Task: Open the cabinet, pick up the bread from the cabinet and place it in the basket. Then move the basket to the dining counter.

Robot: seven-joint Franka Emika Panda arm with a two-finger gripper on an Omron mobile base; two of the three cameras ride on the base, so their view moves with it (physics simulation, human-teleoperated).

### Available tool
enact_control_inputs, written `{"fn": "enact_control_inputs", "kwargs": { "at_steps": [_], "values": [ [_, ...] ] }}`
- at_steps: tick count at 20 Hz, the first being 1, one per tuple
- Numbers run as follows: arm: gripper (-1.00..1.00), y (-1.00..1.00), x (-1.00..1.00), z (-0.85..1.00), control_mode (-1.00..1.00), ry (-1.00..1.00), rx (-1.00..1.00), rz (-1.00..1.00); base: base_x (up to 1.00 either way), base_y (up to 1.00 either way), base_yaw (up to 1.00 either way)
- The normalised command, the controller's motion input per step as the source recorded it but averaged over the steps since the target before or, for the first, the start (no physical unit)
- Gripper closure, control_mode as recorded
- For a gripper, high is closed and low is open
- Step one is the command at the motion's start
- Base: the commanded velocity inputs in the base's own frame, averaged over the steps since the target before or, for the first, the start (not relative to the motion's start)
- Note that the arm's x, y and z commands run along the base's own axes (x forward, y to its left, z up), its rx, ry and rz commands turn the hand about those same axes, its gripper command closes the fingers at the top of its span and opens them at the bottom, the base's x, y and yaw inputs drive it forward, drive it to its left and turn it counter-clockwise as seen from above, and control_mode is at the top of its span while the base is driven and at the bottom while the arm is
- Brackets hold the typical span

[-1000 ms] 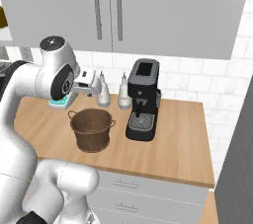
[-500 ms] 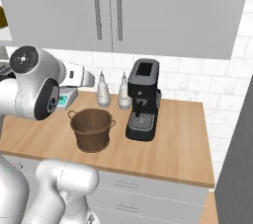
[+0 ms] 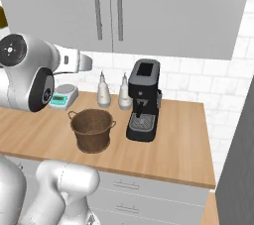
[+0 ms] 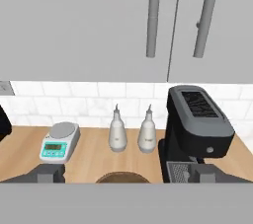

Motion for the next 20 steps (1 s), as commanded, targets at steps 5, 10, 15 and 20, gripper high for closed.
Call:
{"fn": "enact_control_inputs", "kwargs": {
  "at_steps": [5,10,15,20],
  "values": [
    [-1.0,0.0,0.0,0.43,-1.0,0.0,0.0,0.0,0.0,0.0,0.0],
    [-1.0,-0.06,0.0,0.23,-1.0,-0.03,0.0,0.0,0.0,0.0,0.0],
    [-1.0,-0.03,0.02,0.01,-1.0,-0.1,0.0,0.0,0.0,0.0,0.0],
    [-1.0,-0.01,0.06,0.0,-1.0,-0.1,0.0,0.0,0.0,0.0,0.0]
  ]
}}
